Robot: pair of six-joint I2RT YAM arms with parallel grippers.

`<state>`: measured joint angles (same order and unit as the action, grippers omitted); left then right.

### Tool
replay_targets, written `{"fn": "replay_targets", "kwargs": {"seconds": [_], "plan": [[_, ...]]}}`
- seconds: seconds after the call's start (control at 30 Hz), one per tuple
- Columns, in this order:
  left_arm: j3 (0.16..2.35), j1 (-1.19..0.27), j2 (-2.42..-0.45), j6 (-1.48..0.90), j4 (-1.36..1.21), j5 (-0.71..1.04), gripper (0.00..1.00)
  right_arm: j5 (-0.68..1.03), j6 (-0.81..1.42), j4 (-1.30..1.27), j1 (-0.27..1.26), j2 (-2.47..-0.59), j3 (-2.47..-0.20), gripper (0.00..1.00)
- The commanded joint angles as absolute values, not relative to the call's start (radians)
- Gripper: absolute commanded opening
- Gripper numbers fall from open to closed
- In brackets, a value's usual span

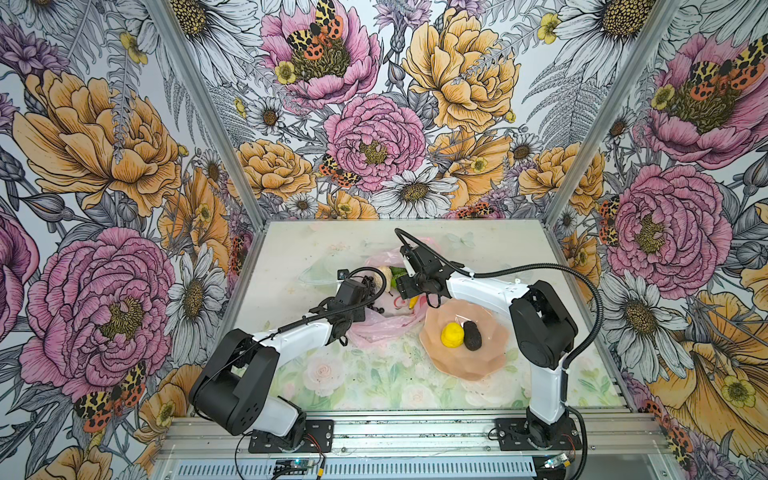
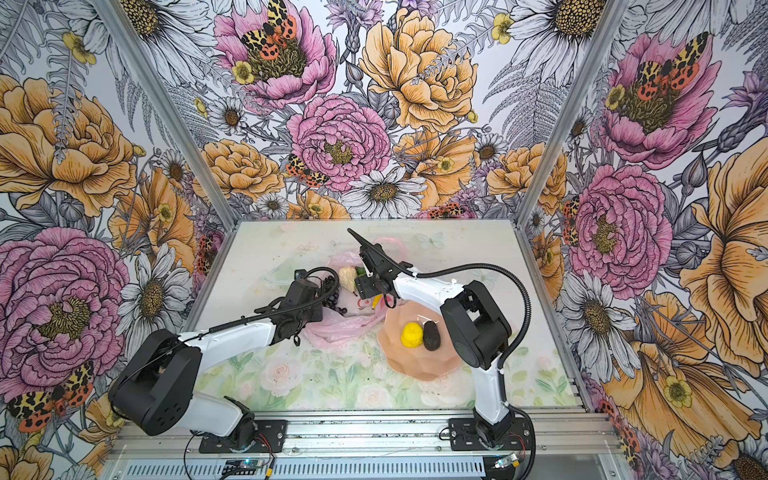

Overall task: Take the fake fruits out of the plastic bag
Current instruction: 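Move the right gripper into the bag and grasp the green custard apple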

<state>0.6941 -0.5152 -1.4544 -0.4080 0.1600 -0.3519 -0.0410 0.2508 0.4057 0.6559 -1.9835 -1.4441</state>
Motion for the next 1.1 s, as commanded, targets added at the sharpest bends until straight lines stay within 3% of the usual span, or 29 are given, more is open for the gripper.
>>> {"fn": "replay_targets", "kwargs": {"seconds": [0.0,0.7,1.07], "plan": [[0.721,-0.523,-1.448,-0.391,0.161,-0.369,0.3,-0.066,0.203,0.373,0.66,-2.019,-1.499,0.77],[0.724,-0.524,-1.451,-0.391,0.166,-0.371,0.3,-0.076,0.193,0.339,0.669,-2.185,-1.617,0.75],[0.724,-0.524,-1.45,-0.39,0.167,-0.376,0.3,-0.081,0.191,0.339,0.683,-2.125,-1.607,0.54]]}}
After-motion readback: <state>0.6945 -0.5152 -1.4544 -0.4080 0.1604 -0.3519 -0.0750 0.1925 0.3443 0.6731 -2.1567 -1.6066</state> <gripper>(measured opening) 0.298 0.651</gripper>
